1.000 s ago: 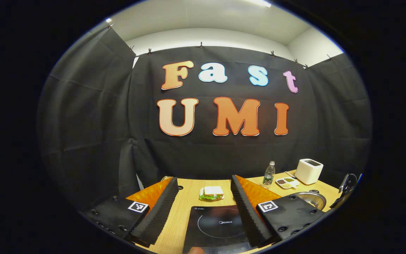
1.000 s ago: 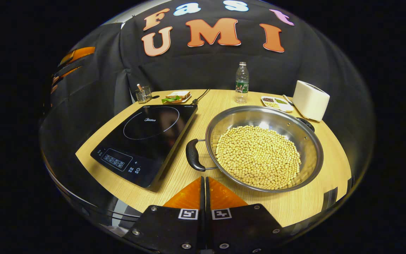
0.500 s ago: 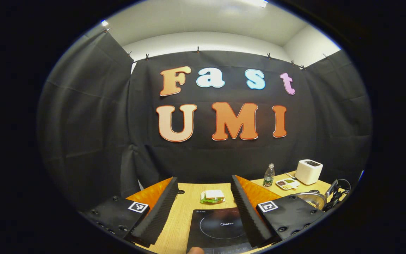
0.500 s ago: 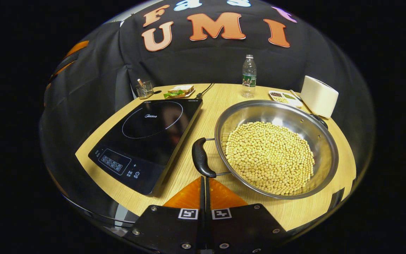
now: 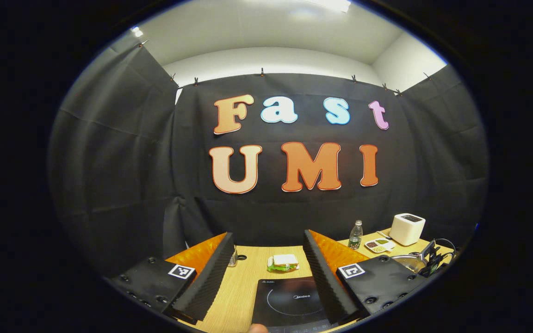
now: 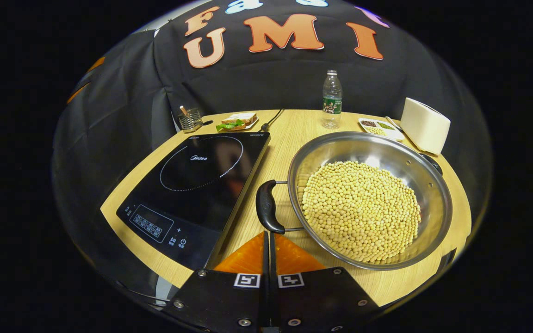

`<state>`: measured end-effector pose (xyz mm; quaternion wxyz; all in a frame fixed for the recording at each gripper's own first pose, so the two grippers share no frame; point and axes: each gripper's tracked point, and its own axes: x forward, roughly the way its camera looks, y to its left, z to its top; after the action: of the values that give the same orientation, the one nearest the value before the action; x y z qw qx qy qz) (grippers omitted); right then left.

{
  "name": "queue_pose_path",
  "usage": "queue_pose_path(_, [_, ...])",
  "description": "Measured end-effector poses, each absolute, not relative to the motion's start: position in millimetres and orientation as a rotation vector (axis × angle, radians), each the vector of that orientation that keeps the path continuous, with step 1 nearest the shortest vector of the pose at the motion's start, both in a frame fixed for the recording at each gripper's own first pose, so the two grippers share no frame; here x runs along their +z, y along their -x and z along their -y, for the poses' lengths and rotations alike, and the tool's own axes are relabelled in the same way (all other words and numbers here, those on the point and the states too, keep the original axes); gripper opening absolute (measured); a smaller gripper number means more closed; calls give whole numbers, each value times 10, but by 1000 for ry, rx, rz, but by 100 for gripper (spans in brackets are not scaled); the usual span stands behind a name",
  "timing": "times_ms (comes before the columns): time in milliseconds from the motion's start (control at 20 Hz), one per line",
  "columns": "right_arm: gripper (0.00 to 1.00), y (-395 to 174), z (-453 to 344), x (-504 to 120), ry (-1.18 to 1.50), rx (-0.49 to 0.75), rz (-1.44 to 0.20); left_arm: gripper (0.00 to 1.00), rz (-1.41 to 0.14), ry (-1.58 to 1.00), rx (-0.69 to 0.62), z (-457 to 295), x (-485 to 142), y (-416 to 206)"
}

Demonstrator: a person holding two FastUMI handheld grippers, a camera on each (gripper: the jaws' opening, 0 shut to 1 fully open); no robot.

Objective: First push the handle of the pot to place it horizontally, then grasp the pot with both hands and set it on the induction cooktop.

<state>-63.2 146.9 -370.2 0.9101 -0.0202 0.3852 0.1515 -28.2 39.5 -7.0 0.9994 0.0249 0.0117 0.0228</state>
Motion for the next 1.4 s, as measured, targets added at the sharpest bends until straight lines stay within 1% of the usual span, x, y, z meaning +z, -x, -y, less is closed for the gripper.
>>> queue_pose_path(350, [0, 456, -1501, -3757, 38, 277, -791, 97, -30, -42, 56, -487, -69, 248])
queue_pose_path(1400, [0, 3, -1734, -3790, -99, 211, -789, 97, -57, -20, 106, -889, -228, 195])
